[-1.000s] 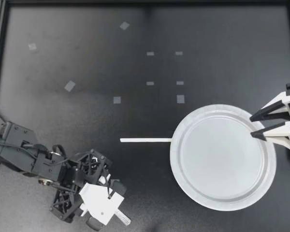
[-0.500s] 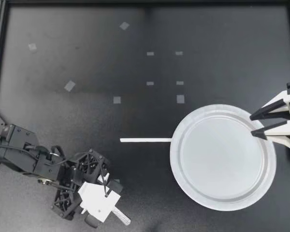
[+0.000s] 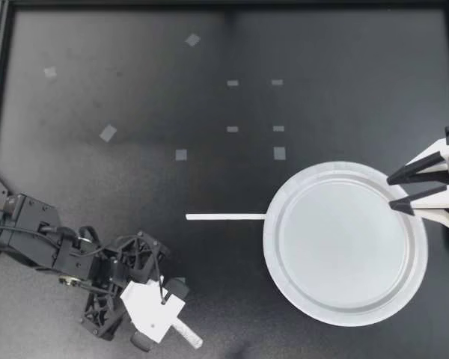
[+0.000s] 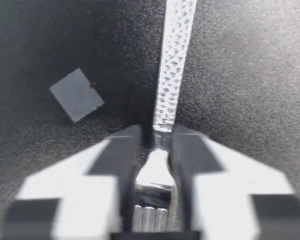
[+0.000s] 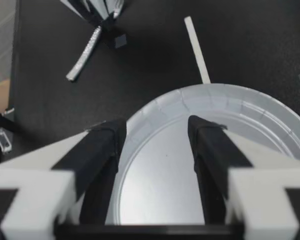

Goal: Pick up the fork and place it on the plate.

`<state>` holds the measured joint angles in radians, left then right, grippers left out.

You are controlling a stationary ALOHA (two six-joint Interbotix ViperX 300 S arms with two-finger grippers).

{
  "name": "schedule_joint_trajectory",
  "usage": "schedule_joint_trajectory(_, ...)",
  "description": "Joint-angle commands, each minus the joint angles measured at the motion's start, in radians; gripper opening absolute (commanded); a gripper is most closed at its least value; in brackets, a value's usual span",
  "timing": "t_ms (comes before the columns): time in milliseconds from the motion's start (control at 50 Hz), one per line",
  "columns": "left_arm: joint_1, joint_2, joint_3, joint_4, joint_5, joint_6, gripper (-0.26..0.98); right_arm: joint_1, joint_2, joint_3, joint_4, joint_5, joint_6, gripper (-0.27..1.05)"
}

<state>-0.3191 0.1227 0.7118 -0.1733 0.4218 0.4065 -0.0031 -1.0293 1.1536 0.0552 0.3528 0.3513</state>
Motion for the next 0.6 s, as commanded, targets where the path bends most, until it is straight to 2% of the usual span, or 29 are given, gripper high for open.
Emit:
schedule_joint_trajectory(0,-0.003,-0.021,-0.006,0.005,0.021,-0.008,0.03,0.000,0.003,-0.012,-0.002,-0.015,-0.002,0.55)
schedule_joint_trajectory(80,-0.003,-0.031,-0.009,0.021,0.021,-0.015,0.01,0.000,0.003,-0.012,-0.002,-0.017,-0.005,0.55)
schedule_joint_trajectory(160,-0.003,-0.051,-0.020,0.064,0.021,-0.018,0.01,0.000,0.003,-0.012,-0.005,-0.020,-0.009,0.53)
schedule_joint_trajectory(400,0.012,-0.127,-0.061,0.218,0.021,-0.025,0.01,0.000,-0.011,-0.034,-0.032,-0.026,-0.018,0.32)
schedule_joint_trajectory(460,0.012,-0.127,-0.061,0.302,0.021,-0.025,0.01,0.000,-0.020,-0.038,-0.038,-0.026,-0.018,0.31)
schedule_joint_trajectory(580,0.014,-0.114,-0.063,0.578,0.054,-0.028,0.01,0.002,-0.038,-0.040,-0.067,-0.028,-0.015,0.31)
